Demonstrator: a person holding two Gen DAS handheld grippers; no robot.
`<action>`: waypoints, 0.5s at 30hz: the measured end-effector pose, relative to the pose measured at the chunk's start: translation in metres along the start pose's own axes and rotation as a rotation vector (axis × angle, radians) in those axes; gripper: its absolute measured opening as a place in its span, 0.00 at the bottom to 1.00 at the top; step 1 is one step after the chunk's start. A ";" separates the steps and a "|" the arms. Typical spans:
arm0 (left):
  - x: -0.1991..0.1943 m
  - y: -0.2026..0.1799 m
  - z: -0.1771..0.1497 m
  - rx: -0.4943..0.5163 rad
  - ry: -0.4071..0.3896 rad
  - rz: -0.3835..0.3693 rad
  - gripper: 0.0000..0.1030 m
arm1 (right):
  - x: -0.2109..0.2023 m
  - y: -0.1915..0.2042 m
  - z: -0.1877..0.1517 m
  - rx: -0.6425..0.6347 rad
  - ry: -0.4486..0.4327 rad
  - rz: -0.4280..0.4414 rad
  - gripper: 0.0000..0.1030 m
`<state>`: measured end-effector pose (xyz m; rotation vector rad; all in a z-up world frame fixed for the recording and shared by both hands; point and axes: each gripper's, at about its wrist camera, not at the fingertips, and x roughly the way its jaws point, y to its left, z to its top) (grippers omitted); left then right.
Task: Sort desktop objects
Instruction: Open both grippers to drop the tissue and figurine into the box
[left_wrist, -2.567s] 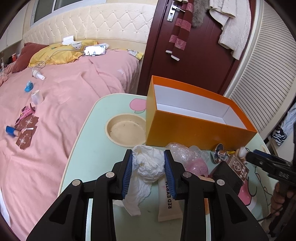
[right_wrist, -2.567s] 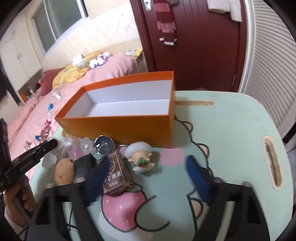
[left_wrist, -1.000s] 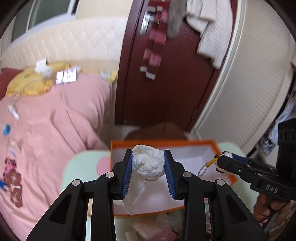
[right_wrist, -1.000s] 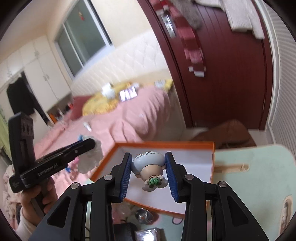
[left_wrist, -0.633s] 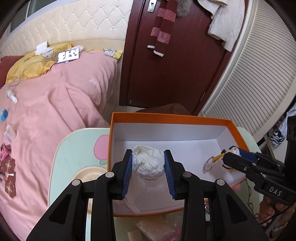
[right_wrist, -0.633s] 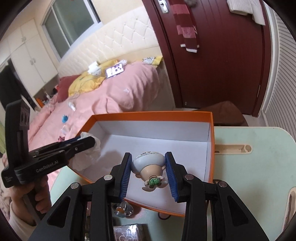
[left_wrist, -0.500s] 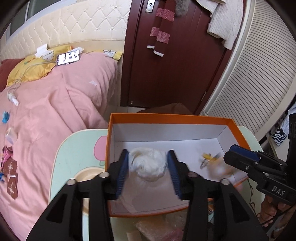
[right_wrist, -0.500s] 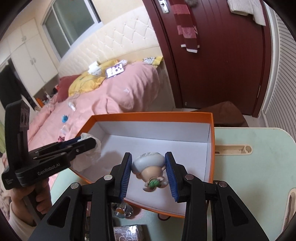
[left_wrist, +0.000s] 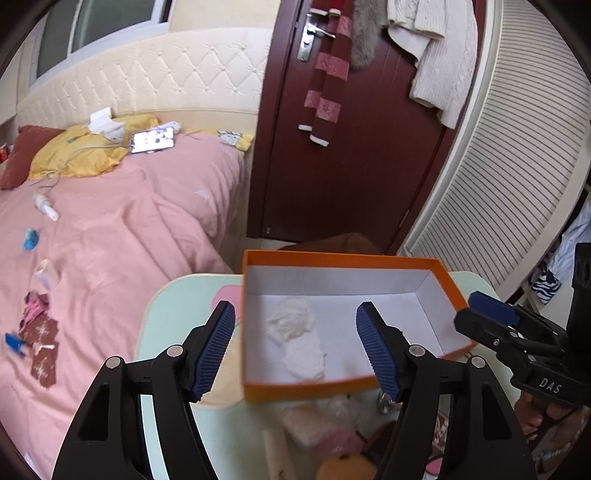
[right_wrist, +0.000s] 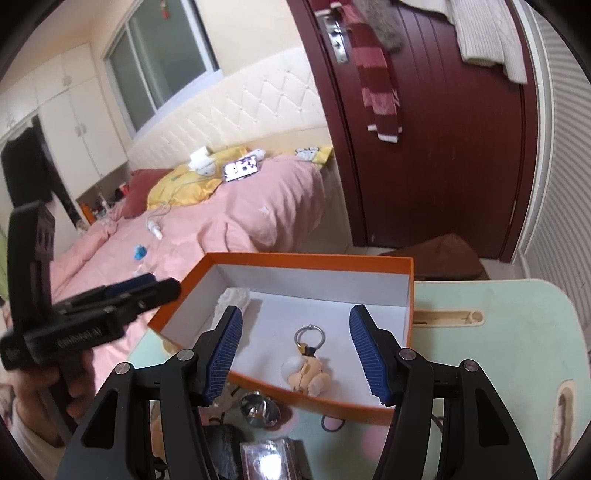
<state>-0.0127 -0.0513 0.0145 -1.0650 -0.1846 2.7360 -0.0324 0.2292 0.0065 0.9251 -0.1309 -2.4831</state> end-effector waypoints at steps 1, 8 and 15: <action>-0.006 0.002 -0.003 -0.001 -0.005 0.009 0.67 | -0.004 0.002 -0.003 -0.010 -0.002 0.000 0.59; -0.039 0.016 -0.039 -0.031 0.011 0.071 0.67 | -0.026 0.012 -0.029 -0.029 0.035 0.007 0.59; -0.044 0.032 -0.087 -0.121 0.075 0.117 0.67 | -0.027 0.003 -0.067 0.029 0.141 -0.025 0.59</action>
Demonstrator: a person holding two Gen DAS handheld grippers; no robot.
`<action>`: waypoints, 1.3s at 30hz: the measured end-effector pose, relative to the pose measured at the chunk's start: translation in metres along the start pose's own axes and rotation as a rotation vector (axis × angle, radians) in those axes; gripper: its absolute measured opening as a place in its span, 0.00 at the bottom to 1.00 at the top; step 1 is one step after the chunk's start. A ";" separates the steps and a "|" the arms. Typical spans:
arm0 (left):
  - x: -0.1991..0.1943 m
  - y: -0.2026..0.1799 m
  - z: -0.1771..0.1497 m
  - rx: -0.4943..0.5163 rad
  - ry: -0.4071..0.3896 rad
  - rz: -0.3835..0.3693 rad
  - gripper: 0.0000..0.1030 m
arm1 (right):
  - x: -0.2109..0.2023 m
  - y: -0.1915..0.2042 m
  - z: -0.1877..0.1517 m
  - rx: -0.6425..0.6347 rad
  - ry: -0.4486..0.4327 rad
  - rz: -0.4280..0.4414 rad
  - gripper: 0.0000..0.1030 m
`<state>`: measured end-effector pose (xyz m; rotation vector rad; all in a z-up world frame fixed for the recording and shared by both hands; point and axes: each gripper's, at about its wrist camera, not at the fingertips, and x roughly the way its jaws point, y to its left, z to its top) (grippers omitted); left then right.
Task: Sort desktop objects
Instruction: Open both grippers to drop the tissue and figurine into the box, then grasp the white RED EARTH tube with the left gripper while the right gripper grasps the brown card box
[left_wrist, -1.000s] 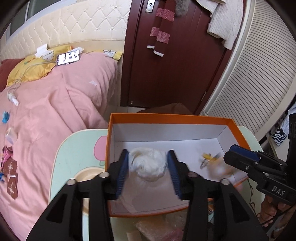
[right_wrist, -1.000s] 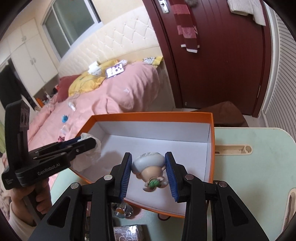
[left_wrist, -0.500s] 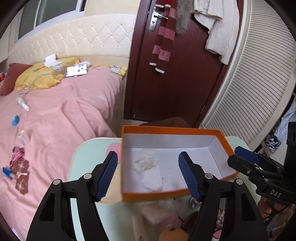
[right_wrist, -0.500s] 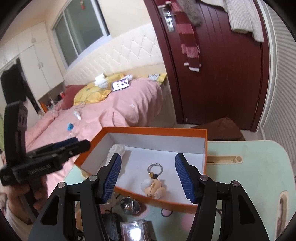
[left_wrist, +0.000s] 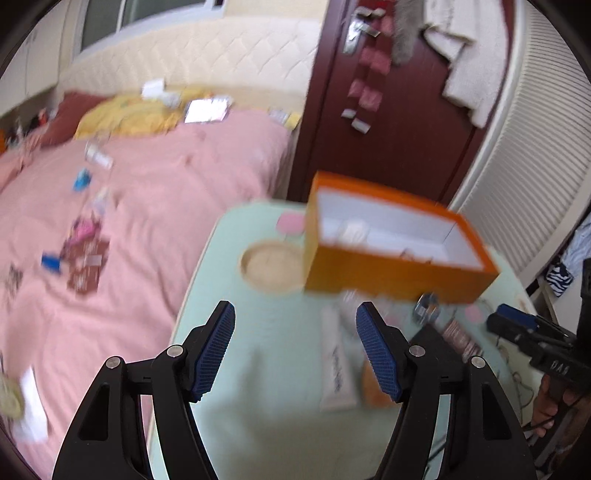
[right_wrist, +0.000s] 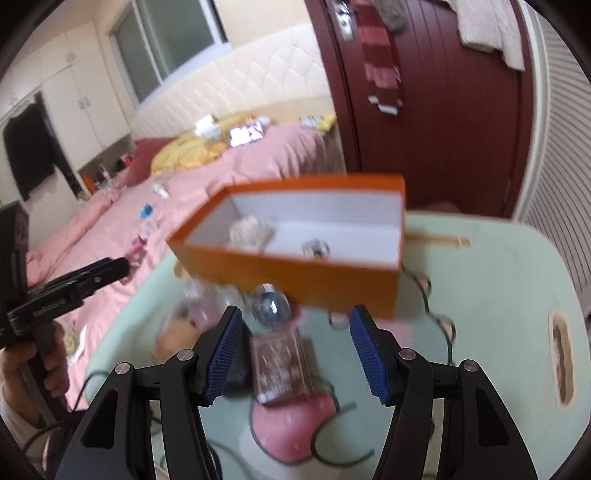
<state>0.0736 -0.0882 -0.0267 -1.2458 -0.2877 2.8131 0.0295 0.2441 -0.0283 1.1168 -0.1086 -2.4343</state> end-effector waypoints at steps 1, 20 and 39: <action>0.004 0.003 -0.006 -0.014 0.027 0.008 0.67 | 0.002 -0.006 -0.004 0.036 0.017 -0.001 0.59; 0.021 -0.015 -0.049 0.091 0.100 0.069 0.87 | 0.019 0.009 -0.039 -0.090 0.119 -0.151 0.76; 0.053 -0.017 -0.009 0.070 0.105 0.016 0.32 | 0.019 0.009 -0.044 -0.104 0.117 -0.136 0.83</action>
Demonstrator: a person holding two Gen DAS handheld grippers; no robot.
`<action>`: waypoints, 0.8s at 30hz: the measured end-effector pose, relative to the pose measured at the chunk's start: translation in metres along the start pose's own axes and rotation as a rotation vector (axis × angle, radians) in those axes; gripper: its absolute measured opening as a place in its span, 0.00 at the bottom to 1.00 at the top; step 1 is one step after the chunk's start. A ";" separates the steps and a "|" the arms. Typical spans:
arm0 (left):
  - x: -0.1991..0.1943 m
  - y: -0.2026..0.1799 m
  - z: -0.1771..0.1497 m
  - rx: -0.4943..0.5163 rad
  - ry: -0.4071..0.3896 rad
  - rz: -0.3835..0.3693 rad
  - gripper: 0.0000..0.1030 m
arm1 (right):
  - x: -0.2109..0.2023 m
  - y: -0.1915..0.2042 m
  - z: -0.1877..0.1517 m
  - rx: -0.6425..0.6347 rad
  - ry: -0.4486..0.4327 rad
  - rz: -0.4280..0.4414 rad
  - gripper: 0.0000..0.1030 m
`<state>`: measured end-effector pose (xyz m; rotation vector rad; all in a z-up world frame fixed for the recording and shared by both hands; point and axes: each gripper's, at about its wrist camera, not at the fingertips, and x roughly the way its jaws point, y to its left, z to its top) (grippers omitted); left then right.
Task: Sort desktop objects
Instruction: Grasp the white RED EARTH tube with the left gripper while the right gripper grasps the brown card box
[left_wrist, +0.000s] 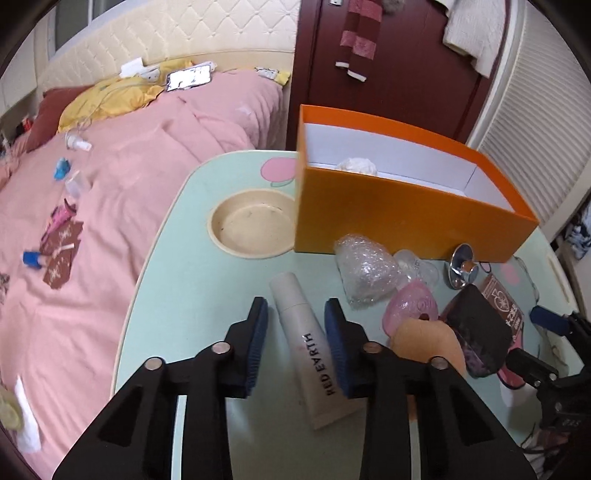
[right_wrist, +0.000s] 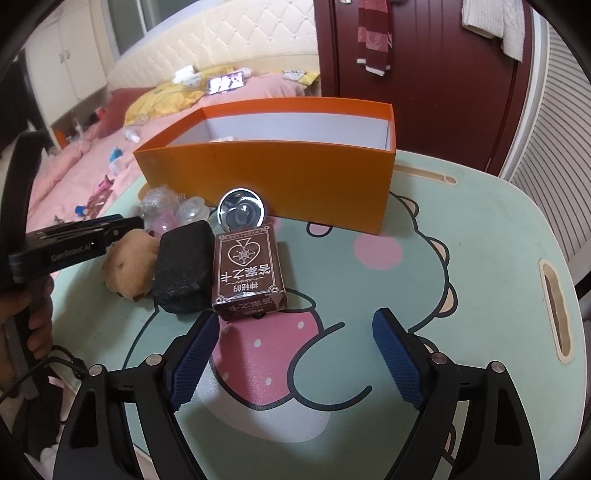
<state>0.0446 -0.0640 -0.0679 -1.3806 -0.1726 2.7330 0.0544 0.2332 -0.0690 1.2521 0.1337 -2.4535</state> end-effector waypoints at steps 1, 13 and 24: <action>-0.001 0.003 -0.001 -0.010 -0.003 -0.007 0.30 | 0.000 0.000 0.000 -0.002 0.001 -0.001 0.83; -0.004 0.012 -0.006 0.005 -0.022 0.041 0.21 | -0.017 -0.003 0.007 0.042 -0.085 0.072 0.83; -0.004 0.011 -0.006 0.008 -0.025 0.033 0.21 | 0.000 0.007 0.031 0.043 -0.087 0.108 0.73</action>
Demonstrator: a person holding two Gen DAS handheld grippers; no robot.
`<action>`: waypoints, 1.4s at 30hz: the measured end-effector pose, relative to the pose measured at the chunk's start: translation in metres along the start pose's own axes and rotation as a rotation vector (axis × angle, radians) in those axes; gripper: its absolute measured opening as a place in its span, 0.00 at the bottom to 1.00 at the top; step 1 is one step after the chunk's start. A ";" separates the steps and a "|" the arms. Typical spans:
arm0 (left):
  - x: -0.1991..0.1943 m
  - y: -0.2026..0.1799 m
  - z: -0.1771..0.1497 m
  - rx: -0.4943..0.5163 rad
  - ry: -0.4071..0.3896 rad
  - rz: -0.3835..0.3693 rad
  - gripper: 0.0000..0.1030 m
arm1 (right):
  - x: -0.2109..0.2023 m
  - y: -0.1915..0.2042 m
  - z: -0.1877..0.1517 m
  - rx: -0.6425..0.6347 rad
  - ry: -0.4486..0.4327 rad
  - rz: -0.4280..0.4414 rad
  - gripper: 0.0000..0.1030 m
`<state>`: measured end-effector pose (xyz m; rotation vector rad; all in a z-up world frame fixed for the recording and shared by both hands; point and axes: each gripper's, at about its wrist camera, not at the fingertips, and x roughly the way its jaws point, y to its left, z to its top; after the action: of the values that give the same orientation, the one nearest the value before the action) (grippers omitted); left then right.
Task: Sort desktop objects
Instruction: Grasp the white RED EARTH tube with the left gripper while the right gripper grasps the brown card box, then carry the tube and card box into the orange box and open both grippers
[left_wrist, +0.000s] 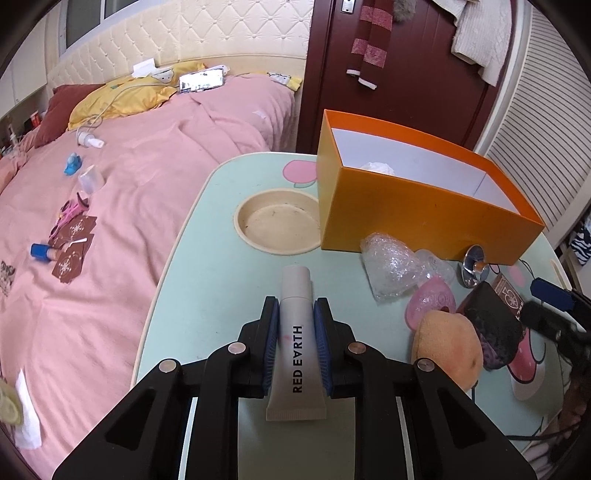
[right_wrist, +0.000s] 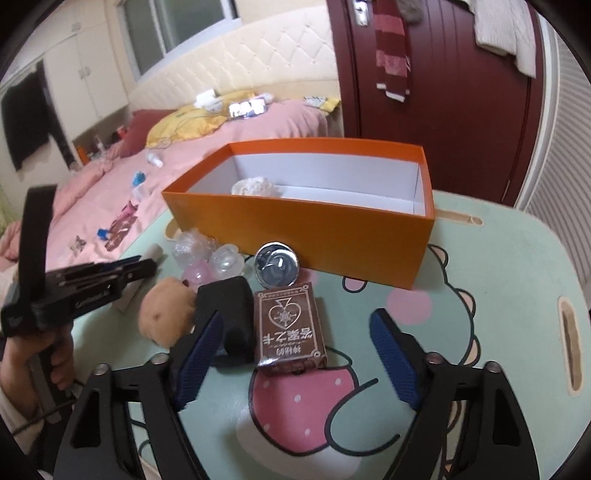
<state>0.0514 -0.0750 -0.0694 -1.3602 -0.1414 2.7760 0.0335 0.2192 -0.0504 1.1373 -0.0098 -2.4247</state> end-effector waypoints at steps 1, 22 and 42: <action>0.000 0.000 0.000 0.001 0.000 0.001 0.21 | 0.001 -0.005 0.001 0.028 0.000 0.010 0.73; 0.000 -0.003 -0.001 0.008 0.001 0.003 0.21 | 0.025 0.003 0.002 -0.016 0.083 -0.029 0.73; -0.023 -0.014 0.012 0.017 -0.081 -0.094 0.20 | -0.004 0.010 0.011 -0.082 -0.034 -0.019 0.38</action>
<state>0.0565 -0.0636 -0.0425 -1.2050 -0.1789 2.7490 0.0315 0.2098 -0.0385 1.0646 0.0897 -2.4371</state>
